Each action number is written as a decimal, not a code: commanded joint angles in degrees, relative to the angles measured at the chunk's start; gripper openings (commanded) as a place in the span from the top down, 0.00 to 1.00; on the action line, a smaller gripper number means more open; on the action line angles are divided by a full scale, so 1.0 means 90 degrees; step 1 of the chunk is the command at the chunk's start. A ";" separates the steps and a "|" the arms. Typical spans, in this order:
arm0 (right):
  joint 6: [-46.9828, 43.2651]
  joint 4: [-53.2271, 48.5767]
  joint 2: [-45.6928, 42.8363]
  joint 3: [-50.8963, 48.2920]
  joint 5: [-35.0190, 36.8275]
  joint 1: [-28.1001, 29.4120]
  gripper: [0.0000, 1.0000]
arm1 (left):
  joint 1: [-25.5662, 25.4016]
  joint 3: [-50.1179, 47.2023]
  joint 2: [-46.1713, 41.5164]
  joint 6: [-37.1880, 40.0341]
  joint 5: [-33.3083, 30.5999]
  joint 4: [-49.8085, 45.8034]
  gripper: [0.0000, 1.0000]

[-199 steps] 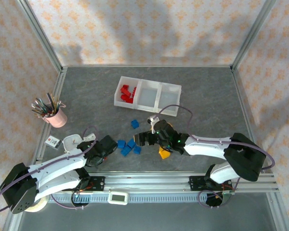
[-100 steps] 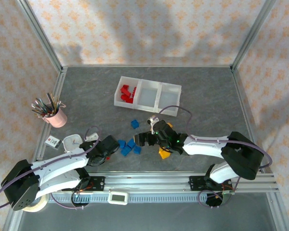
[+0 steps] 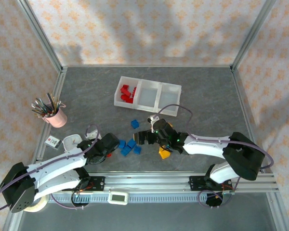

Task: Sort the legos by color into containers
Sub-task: Pick up the lego from the bottom-left of the table, then place the lego in the container.

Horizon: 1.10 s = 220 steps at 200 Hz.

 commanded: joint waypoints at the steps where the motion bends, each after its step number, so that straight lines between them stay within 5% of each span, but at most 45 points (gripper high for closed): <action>1: 0.0045 -0.0174 -0.0360 0.0239 0.0221 -0.0244 0.00 | -0.0045 0.0569 -0.0078 0.0385 -0.0498 -0.0001 0.67; 41: 0.0000 -0.0502 -0.0658 0.0359 0.0368 -0.0699 0.00 | 0.0231 0.1701 0.0593 0.1413 -0.0980 0.0371 0.67; 110: -0.0098 -0.0855 -0.0674 0.0674 0.0580 -0.1169 0.00 | 0.1606 0.3905 0.3020 0.3408 -0.0249 0.1935 0.67; 180: -0.0057 -0.1015 -0.0359 0.0974 0.0757 -0.1573 0.00 | 0.2561 0.6539 0.6005 0.4191 0.0491 0.2178 0.67; 220: -0.0188 -0.1093 -0.0152 0.1110 0.0801 -0.1574 0.00 | 0.2653 0.7859 0.7104 0.4598 0.0464 0.2038 0.63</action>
